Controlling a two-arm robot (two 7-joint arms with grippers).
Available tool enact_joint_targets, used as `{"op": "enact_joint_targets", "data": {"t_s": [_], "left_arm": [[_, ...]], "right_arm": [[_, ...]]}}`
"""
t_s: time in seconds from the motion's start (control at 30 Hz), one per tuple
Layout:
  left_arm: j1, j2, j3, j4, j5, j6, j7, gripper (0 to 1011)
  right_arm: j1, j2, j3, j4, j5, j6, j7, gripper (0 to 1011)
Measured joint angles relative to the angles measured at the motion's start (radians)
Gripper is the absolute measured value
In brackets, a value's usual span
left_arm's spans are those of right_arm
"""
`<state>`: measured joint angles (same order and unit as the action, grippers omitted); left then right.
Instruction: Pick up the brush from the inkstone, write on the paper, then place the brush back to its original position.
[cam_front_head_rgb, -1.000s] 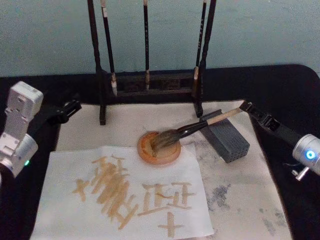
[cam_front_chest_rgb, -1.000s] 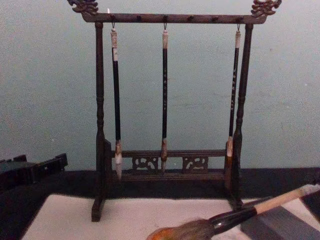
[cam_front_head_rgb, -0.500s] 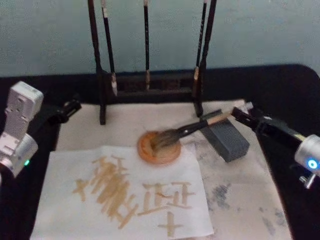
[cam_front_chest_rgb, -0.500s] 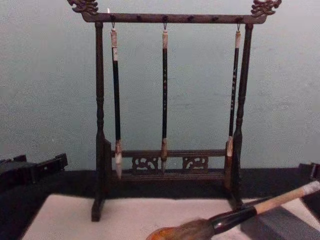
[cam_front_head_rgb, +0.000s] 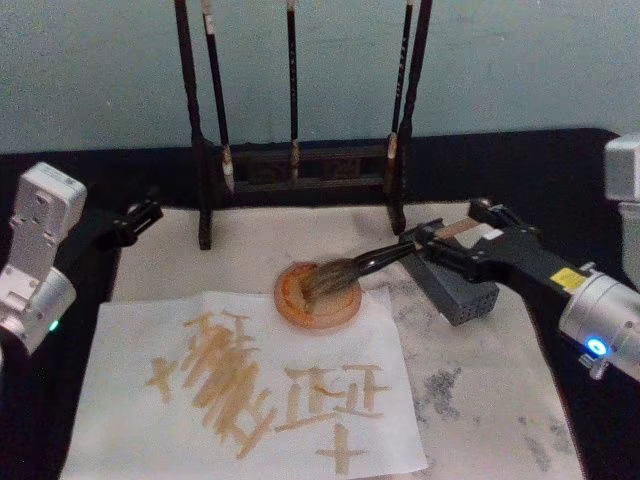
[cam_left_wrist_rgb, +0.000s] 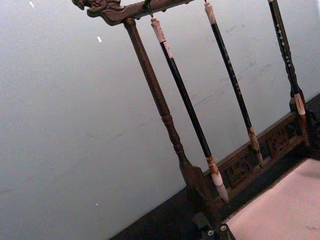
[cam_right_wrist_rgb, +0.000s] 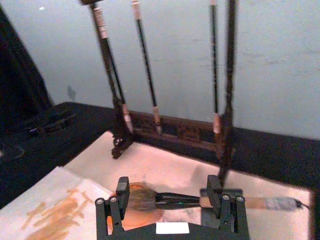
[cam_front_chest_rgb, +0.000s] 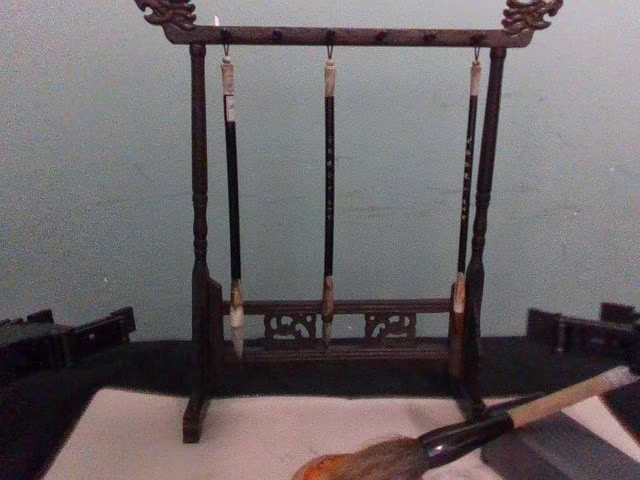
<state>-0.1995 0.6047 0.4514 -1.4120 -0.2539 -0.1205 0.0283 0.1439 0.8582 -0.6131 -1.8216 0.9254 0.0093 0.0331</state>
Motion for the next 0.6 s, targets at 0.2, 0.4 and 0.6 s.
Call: {"op": "enact_joint_targets", "data": {"t_s": [0.2, 0.4, 0.6], "left_arm": [[0.0, 0.0, 0.0, 0.0, 0.0, 0.0, 0.0, 1002], [0.0, 0.0, 0.0, 0.0, 0.0, 0.0, 0.0, 1002], [0.0, 0.0, 0.0, 0.0, 0.0, 0.0, 0.0, 1002]], "right_arm": [[0.031, -0.015, -0.038, -0.012, -0.1, 0.022, 0.01, 1001], [0.043, -0.022, -0.053, -0.016, -0.134, 0.029, 0.019, 1001], [0.04, -0.021, -0.047, -0.014, -0.122, 0.029, 0.017, 1001]]}}
